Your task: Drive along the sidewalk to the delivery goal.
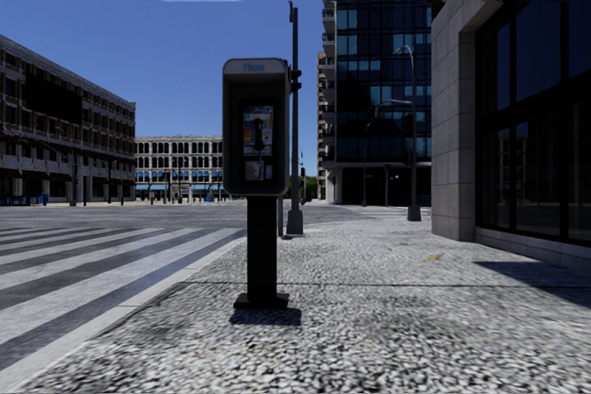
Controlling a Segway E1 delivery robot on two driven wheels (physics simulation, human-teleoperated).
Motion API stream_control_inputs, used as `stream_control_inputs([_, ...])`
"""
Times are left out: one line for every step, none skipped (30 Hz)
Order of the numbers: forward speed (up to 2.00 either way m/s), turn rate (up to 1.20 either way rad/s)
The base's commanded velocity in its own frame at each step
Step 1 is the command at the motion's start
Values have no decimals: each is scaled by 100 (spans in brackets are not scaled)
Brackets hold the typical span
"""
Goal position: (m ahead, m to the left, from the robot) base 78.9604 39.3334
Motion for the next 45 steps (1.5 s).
stream_control_inputs([44,40])
stream_control_inputs([46,44])
stream_control_inputs([48,47])
stream_control_inputs([49,48])
stream_control_inputs([50,48])
stream_control_inputs([50,48])
stream_control_inputs([50,48])
stream_control_inputs([50,48])
stream_control_inputs([50,48])
stream_control_inputs([50,54])
stream_control_inputs([50,61])
stream_control_inputs([48,63])
stream_control_inputs([48,64])
stream_control_inputs([47,64])
stream_control_inputs([47,66])
stream_control_inputs([47,67])
stream_control_inputs([48,67])
stream_control_inputs([50,67])
stream_control_inputs([50,67])
stream_control_inputs([52,68])
stream_control_inputs([56,68])
stream_control_inputs([57,68])
stream_control_inputs([58,68])
stream_control_inputs([58,69])
stream_control_inputs([59,69])
stream_control_inputs([62,69])
stream_control_inputs([68,69])
stream_control_inputs([73,69])
stream_control_inputs([73,69])
stream_control_inputs([75,69])
stream_control_inputs([75,69])
stream_control_inputs([76,69])
stream_control_inputs([76,69])
stream_control_inputs([76,69])
stream_control_inputs([76,69])
stream_control_inputs([76,69])
stream_control_inputs([76,69])
stream_control_inputs([76,69])
stream_control_inputs([76,69])
stream_control_inputs([76,69])
stream_control_inputs([76,69])
stream_control_inputs([77,69])
stream_control_inputs([77,69])
stream_control_inputs([77,69])
stream_control_inputs([77,69])
